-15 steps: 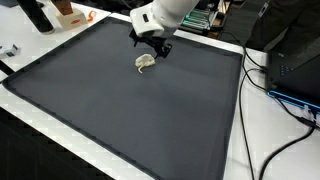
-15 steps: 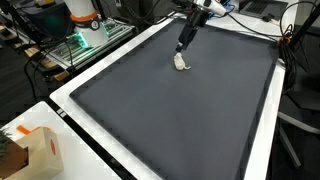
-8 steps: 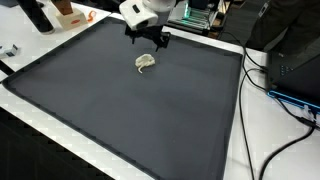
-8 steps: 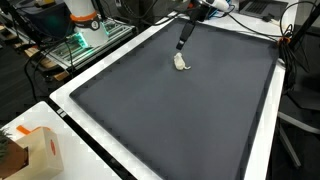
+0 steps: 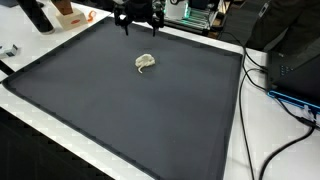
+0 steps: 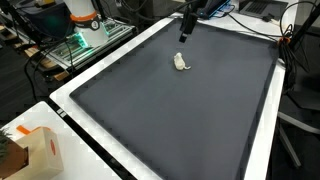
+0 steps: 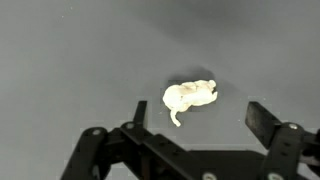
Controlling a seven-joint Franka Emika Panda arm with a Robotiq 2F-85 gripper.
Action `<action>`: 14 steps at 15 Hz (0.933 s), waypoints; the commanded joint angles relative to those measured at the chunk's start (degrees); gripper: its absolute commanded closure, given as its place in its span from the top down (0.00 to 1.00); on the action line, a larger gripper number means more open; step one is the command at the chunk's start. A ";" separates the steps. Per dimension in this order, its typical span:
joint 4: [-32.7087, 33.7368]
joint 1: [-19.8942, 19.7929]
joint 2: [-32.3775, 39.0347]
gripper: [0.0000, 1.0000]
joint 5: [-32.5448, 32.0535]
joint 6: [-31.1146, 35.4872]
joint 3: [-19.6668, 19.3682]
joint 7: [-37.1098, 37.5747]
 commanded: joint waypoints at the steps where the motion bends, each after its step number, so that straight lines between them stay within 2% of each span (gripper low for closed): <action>1: -3.01 -2.93 -4.70 1.00 4.39 0.39 1.15 -7.58; 9: -4.26 -5.44 -8.74 1.00 11.49 0.98 0.65 -19.78; 10: -1.68 -4.64 -6.69 1.00 9.12 -0.12 0.50 -16.98; 14: -2.22 -4.90 -7.35 1.00 9.99 -0.07 0.42 -18.26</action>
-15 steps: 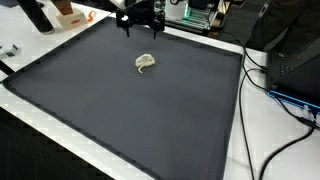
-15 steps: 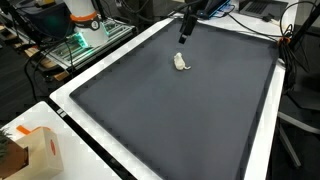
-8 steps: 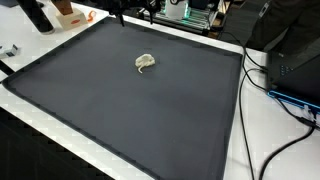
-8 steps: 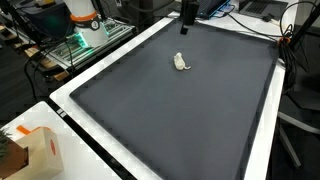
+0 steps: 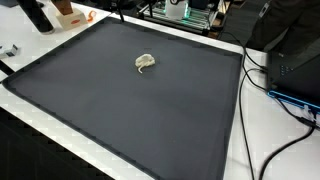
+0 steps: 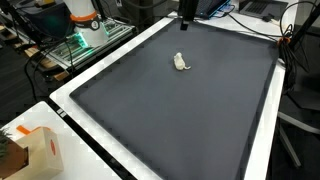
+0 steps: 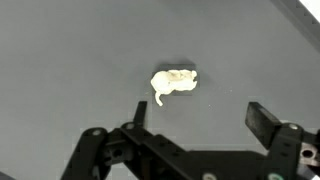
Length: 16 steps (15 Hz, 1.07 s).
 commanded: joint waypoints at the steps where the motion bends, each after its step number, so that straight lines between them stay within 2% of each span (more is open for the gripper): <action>1: 0.03 -0.20 -0.01 1.00 -0.02 -0.12 0.23 0.03; 2: 0.01 -0.20 -0.03 1.00 0.00 -0.12 0.23 0.02; 6: -3.68 -1.03 2.33 1.00 1.83 11.25 0.23 -1.72; 9: -6.41 -1.49 4.55 1.00 0.88 18.49 0.27 -1.23; 16: -9.09 -2.84 10.43 1.00 2.36 25.96 1.72 -1.13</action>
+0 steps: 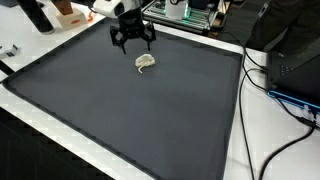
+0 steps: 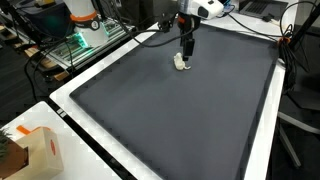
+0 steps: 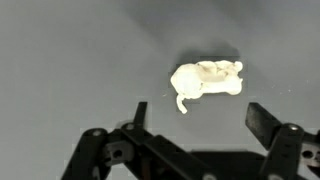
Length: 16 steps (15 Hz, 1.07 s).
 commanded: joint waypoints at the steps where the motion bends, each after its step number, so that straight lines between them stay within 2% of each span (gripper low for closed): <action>1: -1.20 -1.63 2.26 1.00 2.11 2.81 1.68 -0.96; 12: -0.24 -2.53 6.24 0.99 2.92 1.23 3.56 -0.69; 13: -0.22 -2.49 6.39 0.90 2.74 1.28 3.50 -0.53; 14: -0.21 -2.53 6.52 0.84 2.73 1.28 3.53 -0.57; 15: -0.18 -2.56 6.61 0.70 2.69 1.31 3.52 -0.53; 16: -0.16 -2.59 6.63 0.62 2.62 1.38 3.47 -0.45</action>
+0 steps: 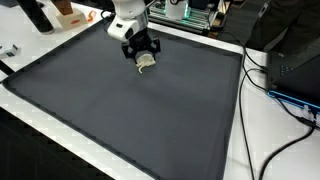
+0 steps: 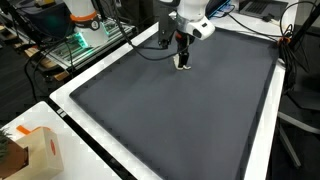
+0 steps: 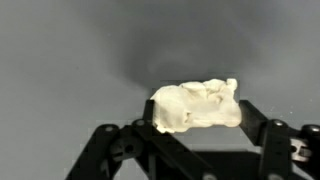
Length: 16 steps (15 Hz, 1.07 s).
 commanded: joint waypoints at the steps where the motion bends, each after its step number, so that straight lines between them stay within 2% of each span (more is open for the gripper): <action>1: 0.03 -1.08 0.60 0.52 0.49 0.26 0.81 -0.35; 6: 0.30 -1.29 0.53 0.15 0.55 0.33 0.82 -0.19; 8: 0.41 -1.13 0.52 0.03 0.30 0.36 0.67 0.23; 16: 0.48 -1.09 0.45 0.04 0.31 0.36 0.74 0.28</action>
